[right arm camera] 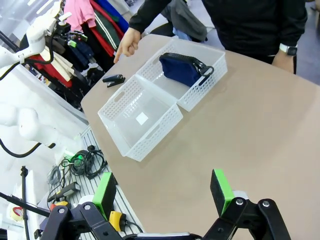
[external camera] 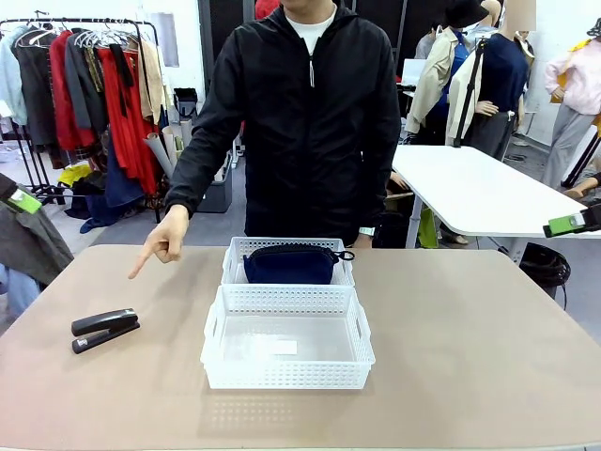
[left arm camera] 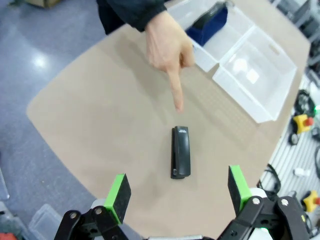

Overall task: Distribute items into two baskets.
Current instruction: Pick up the Stapler that the person points to.

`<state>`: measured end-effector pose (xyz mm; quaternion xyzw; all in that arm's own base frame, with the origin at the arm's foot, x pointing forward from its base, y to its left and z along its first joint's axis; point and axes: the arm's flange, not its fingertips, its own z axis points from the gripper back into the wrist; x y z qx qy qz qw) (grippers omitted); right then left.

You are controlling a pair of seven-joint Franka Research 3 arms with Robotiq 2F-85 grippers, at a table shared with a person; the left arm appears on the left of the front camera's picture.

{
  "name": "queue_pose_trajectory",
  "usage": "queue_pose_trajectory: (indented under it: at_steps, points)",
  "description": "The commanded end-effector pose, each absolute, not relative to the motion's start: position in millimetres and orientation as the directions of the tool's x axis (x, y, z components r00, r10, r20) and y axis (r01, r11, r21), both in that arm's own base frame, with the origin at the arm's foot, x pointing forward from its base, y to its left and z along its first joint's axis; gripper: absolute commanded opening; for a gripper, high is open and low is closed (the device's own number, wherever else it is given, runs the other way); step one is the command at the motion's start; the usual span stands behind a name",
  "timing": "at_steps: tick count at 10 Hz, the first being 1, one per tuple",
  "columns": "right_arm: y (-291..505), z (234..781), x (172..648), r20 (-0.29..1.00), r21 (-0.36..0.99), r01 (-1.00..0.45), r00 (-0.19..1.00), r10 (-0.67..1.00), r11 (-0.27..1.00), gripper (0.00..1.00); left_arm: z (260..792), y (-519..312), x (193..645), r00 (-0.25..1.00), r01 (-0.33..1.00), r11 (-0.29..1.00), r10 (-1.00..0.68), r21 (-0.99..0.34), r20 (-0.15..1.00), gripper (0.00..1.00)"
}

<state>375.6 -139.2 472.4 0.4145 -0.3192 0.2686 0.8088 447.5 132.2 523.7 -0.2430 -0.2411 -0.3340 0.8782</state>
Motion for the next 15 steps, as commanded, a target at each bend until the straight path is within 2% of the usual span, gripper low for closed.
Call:
queue_pose_trajectory:
  at_steps: [1,7,9,15]
  points:
    - [-139.2,473.8,375.4,0.735,0.500,-0.695,0.656,0.172,0.516,1.00,516.5,114.9,447.0,0.635,0.739,0.636,-0.547,-0.222,0.546,1.00]
    - [-139.2,473.8,375.4,0.735,0.500,-0.695,0.656,0.172,0.516,1.00,488.4,46.9,464.8,0.580,0.802,0.581,-0.705,-0.137,0.407,1.00]
    - [-139.2,473.8,375.4,0.735,0.500,-0.695,0.656,0.172,0.516,1.00,466.3,29.1,468.4,0.575,0.801,0.594,-0.728,-0.074,0.373,1.00]
    - [-139.2,473.8,375.4,0.735,0.500,-0.695,0.656,0.172,0.516,1.00,419.8,-9.6,481.8,0.543,0.831,0.556,-0.801,-0.024,0.251,1.00]
